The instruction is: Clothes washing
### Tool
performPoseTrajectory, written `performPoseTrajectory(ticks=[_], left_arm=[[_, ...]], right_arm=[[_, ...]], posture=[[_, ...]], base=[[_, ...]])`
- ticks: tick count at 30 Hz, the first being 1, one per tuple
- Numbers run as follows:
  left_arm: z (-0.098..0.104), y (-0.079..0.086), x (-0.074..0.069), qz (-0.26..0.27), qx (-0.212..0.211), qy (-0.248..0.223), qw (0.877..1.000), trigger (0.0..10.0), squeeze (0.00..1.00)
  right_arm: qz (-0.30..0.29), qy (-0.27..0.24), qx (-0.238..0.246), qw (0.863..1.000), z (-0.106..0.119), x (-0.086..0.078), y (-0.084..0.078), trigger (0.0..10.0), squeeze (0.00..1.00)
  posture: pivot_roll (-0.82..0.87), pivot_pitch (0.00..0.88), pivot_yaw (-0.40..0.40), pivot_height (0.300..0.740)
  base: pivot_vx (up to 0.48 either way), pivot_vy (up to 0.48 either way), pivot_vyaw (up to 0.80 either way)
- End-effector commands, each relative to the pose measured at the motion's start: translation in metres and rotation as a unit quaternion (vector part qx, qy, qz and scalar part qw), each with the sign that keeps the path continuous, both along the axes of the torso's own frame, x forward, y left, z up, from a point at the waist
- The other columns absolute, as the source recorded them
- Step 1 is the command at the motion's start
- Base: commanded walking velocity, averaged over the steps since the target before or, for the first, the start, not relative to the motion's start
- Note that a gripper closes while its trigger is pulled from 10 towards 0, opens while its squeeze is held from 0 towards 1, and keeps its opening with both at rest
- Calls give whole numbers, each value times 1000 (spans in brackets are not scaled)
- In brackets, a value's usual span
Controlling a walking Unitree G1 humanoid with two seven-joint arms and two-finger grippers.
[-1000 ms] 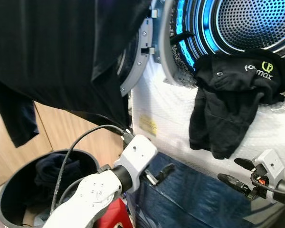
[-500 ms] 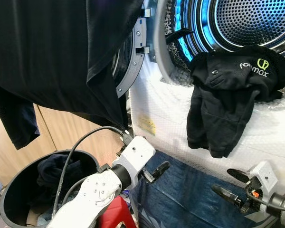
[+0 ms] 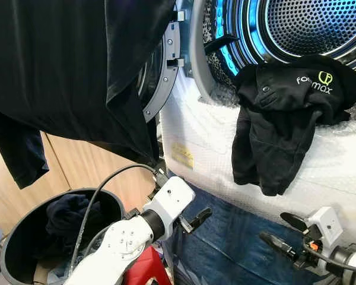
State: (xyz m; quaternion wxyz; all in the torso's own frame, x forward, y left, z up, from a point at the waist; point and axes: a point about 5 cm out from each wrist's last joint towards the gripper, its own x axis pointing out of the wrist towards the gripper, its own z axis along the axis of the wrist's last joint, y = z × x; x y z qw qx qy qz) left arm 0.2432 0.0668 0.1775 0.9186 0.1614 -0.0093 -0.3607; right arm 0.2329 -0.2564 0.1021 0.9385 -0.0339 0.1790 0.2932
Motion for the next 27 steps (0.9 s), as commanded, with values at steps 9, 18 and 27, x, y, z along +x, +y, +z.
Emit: performPoseTrajectory(ticks=[9,18,27], left_arm=[[0,4,1,-3,4,-10,1000,10000,0],[3,3,-1,-15,5,-30,999,10000,0],[3,1,-3,-28,18,-47,998,10000,0]], right_arm=[[1,-18,5,1000,3,-1,6,10000,0],[26,16,-46,998,7,-18,-25,10000,0],[-105,-44,-120,986,33,-1,-79,10000,0]], posture=[[-19,0,14,740],[-19,0,12,740],[-17,0,10,740]], base=[[0,0,0],[0,0,0],[0,0,0]])
